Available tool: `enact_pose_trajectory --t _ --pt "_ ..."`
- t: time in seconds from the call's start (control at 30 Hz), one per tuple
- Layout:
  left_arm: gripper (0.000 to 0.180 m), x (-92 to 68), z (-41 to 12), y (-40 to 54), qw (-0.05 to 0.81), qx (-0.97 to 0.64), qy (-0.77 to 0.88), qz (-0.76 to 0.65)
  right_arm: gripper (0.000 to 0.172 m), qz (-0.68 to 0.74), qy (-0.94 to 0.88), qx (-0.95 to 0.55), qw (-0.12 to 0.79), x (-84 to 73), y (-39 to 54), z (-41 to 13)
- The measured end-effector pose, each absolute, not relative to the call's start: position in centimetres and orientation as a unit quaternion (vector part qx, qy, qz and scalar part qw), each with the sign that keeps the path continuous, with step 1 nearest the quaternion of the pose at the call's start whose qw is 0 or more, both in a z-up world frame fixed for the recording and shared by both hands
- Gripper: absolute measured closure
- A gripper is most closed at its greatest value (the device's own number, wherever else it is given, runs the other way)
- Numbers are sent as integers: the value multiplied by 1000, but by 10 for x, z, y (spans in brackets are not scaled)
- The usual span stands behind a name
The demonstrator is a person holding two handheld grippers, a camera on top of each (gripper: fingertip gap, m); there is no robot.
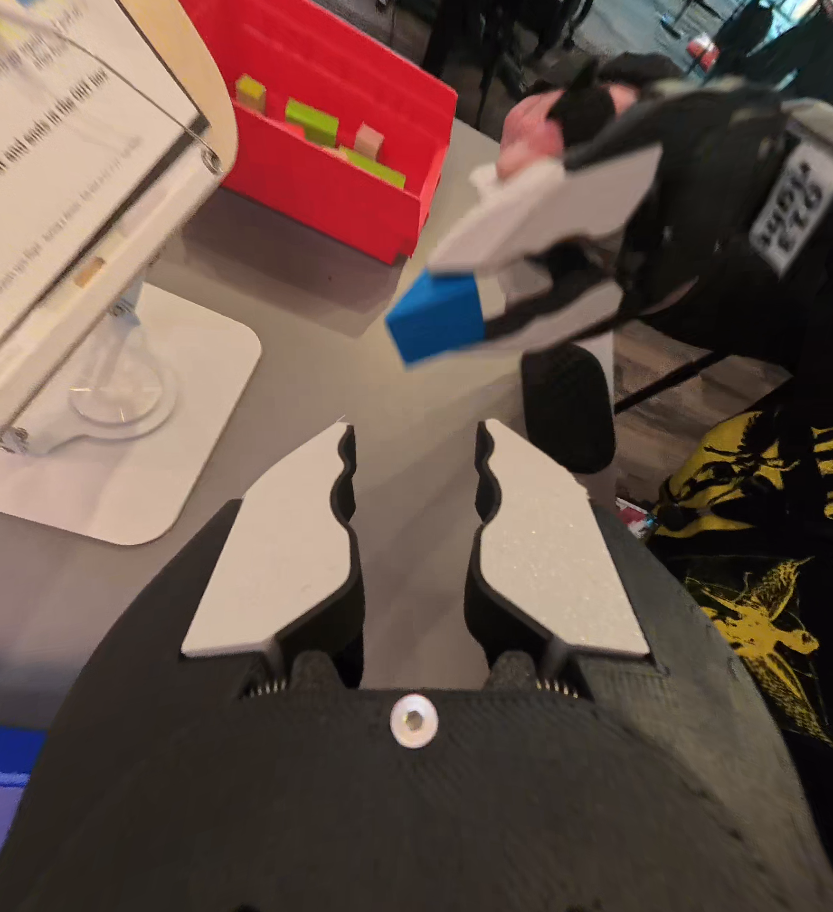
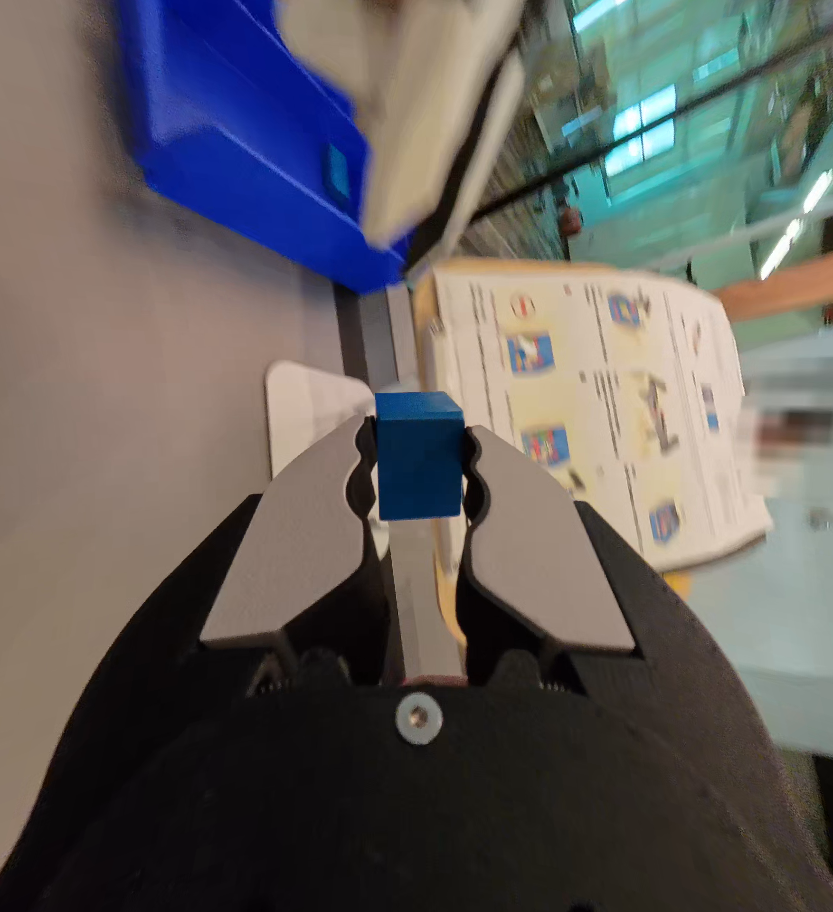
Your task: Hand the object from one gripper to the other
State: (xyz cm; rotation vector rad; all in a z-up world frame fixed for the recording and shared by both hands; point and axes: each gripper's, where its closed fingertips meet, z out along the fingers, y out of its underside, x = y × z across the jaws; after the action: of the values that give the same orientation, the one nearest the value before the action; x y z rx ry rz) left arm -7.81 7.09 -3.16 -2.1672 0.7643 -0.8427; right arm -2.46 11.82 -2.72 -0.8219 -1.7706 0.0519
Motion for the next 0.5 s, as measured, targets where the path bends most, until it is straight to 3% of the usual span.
enact_pose_trajectory --t 0.2,0.3,0.5 --pt "136 -96 -40 67 371 -839 277 -286 140 110 -624 -590 500 82 268 -25" --pt "138 -99 -54 60 360 -843 265 -299 140 180 -554 -693 425 115 336 -59" --pt "140 -108 -70 57 361 -853 229 -298 141 176 -495 -794 305 138 418 -153"
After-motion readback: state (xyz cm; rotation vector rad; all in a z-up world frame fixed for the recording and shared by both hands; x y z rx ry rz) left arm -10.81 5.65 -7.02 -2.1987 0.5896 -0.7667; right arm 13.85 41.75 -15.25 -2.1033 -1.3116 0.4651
